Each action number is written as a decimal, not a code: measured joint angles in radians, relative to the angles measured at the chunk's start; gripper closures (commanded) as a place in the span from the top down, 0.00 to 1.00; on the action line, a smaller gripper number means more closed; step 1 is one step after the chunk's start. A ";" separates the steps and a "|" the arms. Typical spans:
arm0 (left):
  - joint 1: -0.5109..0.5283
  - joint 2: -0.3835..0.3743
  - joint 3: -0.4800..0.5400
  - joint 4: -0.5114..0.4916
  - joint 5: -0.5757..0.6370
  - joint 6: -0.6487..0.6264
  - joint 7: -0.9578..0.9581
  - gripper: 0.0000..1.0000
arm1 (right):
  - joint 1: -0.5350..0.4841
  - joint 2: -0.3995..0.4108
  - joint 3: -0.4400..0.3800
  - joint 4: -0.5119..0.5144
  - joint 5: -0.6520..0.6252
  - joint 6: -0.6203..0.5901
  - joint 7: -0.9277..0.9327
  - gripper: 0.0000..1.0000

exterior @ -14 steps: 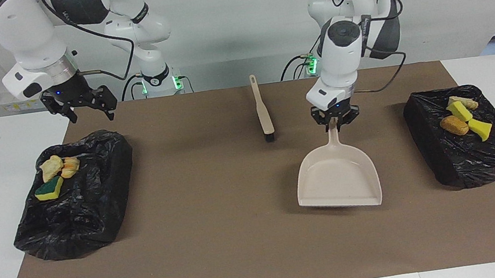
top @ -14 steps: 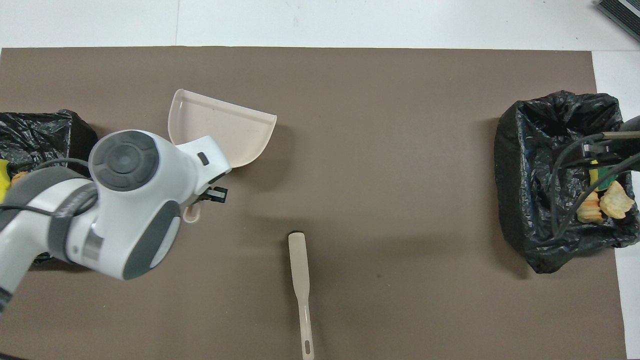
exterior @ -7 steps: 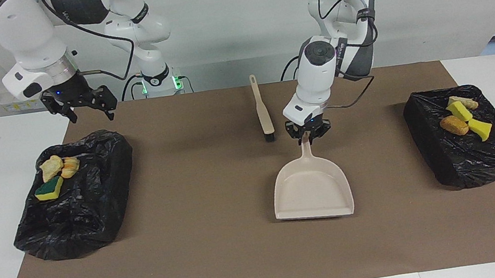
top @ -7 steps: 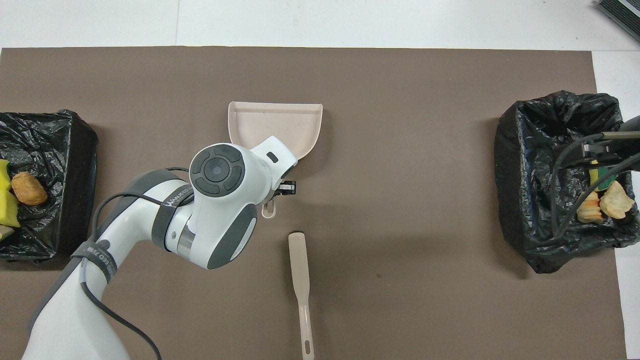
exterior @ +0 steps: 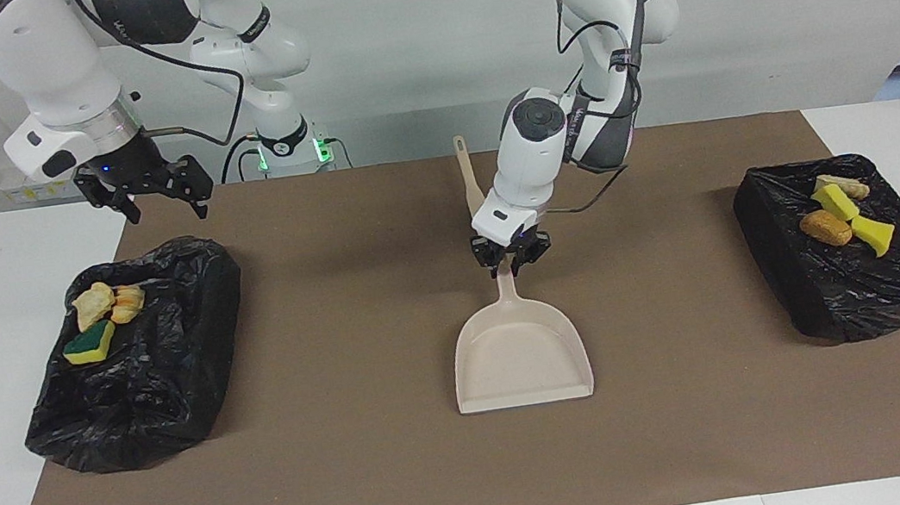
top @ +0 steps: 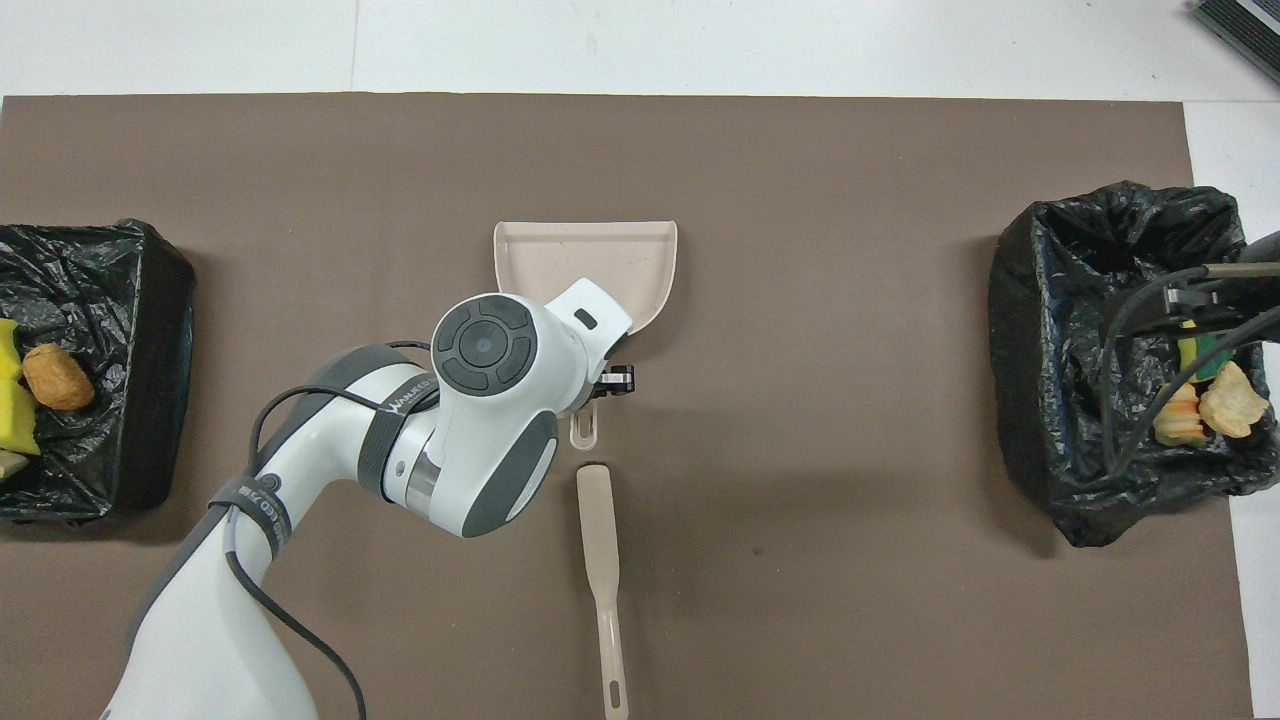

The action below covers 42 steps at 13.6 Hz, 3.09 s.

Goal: Sweep and dump trash in bin

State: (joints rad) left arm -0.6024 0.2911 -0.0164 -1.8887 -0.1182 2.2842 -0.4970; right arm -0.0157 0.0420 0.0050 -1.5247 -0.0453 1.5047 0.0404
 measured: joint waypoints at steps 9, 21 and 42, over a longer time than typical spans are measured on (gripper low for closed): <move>0.014 -0.048 0.058 0.026 0.156 -0.118 0.004 1.00 | 0.000 0.000 0.000 0.000 0.000 0.000 0.000 1.00; 0.379 -0.395 0.078 0.134 0.177 -0.518 0.614 1.00 | 0.000 0.000 0.000 0.000 0.000 0.000 0.000 1.00; 0.492 -0.323 0.085 0.493 0.098 -0.896 0.677 1.00 | 0.000 0.000 0.000 0.000 0.000 0.000 0.000 1.00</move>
State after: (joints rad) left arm -0.1101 -0.0322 0.0686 -1.3959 -0.0197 1.3884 0.1802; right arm -0.0157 0.0420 0.0050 -1.5247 -0.0453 1.5047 0.0404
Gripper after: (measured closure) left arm 0.000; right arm 0.000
